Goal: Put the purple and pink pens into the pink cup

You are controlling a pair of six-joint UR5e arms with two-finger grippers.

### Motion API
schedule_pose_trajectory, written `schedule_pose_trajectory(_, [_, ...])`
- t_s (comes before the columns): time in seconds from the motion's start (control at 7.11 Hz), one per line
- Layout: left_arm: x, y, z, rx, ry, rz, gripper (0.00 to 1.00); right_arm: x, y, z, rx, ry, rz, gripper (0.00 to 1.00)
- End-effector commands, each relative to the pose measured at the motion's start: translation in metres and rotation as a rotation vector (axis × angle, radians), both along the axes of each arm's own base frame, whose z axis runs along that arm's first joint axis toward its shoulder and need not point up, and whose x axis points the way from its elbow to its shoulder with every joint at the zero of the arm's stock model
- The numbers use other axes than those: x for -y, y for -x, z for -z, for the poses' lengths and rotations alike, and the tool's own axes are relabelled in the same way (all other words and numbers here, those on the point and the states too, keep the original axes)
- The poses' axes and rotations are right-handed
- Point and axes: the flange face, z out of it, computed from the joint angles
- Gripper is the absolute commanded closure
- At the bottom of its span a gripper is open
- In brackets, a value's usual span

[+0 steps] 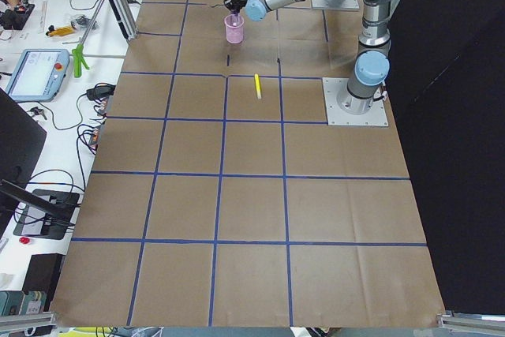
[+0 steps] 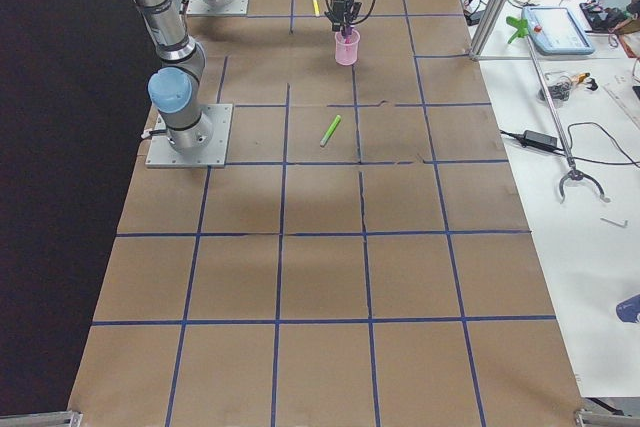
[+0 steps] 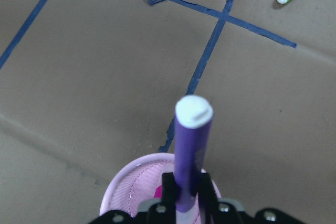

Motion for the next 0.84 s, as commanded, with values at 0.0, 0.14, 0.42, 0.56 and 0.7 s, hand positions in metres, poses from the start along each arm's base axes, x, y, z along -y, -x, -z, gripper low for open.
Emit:
schedule_pose_trajectory(0.0, [0.002,0.0,-0.003,-0.015,0.02,-0.009,0.08,0.0,-0.005,0.002,-0.003,0.002,-0.011,0.0])
schedule_pose_trajectory(0.14, [0.002,0.0,-0.004,-0.02,0.011,-0.034,0.02,0.001,-0.004,0.002,-0.003,0.002,-0.011,0.0])
schedule_pose_trajectory(0.42, [0.002,-0.007,-0.032,0.013,0.041,-0.063,0.02,0.001,-0.004,0.004,-0.003,0.0,-0.01,0.0])
schedule_pose_trajectory(0.56, [0.0,-0.029,-0.052,0.077,0.035,-0.107,0.02,0.002,-0.004,0.005,-0.003,-0.001,-0.01,0.0])
schedule_pose_trajectory(0.7, [-0.008,-0.054,-0.075,0.097,-0.013,-0.145,0.02,0.002,-0.003,0.004,-0.003,0.0,-0.007,0.0])
